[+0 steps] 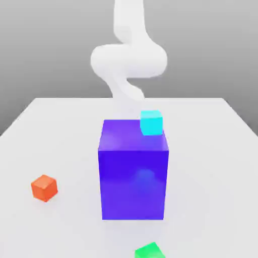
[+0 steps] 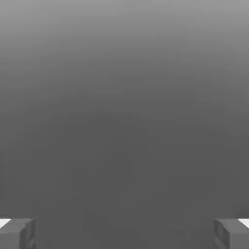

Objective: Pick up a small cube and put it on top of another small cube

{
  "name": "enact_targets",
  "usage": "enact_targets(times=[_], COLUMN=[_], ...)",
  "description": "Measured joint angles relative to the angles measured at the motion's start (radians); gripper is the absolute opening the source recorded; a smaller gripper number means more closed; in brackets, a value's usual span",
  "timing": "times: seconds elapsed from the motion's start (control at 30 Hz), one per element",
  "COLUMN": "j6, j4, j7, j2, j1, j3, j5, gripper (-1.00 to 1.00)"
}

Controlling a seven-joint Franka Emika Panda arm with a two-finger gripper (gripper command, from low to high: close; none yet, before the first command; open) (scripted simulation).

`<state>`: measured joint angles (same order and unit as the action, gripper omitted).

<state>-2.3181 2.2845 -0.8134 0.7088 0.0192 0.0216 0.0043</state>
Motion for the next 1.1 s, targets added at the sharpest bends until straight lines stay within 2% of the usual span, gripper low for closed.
enact_targets(times=[0.6, 1.1], j6=[-0.13, -0.244], j4=[-0.112, -0.208], j7=[-0.053, -0.054], j2=[-0.658, -1.209], j1=[0.141, 0.327], j3=[0.182, 0.235], j5=[0.092, 0.225], gripper=[0.0, 0.0])
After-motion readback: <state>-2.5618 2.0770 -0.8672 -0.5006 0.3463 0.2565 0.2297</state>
